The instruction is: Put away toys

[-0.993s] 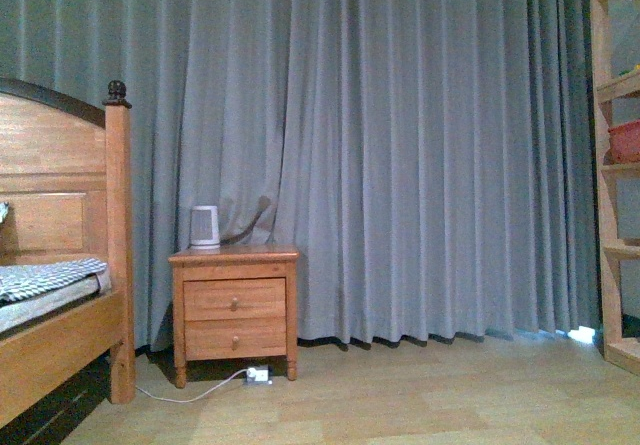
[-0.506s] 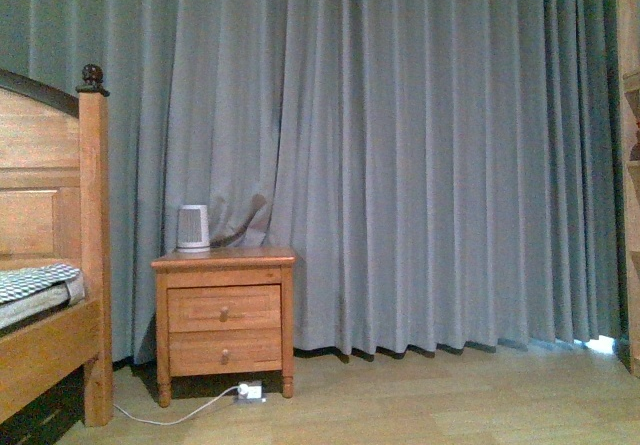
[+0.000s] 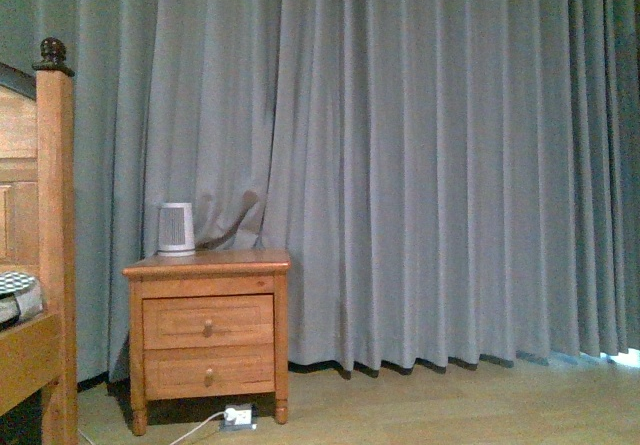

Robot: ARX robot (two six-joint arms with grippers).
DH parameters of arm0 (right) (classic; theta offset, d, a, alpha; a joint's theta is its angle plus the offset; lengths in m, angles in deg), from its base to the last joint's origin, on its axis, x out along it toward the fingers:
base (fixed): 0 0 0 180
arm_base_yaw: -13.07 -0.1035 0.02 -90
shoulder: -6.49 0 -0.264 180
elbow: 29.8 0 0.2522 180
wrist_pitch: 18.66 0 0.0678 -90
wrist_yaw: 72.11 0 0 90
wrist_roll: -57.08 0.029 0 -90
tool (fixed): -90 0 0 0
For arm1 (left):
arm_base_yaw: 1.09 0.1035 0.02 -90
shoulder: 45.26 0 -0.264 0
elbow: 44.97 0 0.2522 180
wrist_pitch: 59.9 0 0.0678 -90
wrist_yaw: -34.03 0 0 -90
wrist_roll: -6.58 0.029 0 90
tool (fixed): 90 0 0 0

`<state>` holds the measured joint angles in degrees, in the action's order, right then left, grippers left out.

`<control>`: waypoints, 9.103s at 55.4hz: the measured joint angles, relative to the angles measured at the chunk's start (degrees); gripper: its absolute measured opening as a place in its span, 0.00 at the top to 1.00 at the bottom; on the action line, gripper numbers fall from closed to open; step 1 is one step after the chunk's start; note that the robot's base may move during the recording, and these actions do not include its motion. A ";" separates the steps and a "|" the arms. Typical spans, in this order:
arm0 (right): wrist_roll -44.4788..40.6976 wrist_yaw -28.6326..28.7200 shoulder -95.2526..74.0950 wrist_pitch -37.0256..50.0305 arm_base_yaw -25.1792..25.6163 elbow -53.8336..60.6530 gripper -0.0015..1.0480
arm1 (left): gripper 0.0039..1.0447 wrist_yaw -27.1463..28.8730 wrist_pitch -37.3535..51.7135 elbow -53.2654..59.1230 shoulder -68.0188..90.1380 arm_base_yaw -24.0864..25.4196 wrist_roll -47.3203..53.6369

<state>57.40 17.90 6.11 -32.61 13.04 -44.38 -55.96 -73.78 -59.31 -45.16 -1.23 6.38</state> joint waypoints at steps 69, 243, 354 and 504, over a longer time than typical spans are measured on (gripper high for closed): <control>0.00 -0.02 0.02 0.00 0.00 -0.02 0.93 | 0.06 0.00 0.00 0.00 0.00 0.00 0.00; 0.00 -0.02 0.04 0.00 0.00 0.00 0.93 | 0.06 0.00 0.00 0.00 0.04 0.00 0.00; 0.00 0.00 0.02 0.00 0.00 0.00 0.93 | 0.06 0.00 0.00 0.00 0.00 0.00 0.00; 15.61 10.60 -70.90 12.22 9.27 -87.30 0.94 | 0.06 0.00 0.00 0.00 0.00 0.00 0.00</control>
<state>73.01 28.50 -64.80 -20.39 22.30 -131.67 -55.96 -73.78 -59.31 -45.16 -1.23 6.38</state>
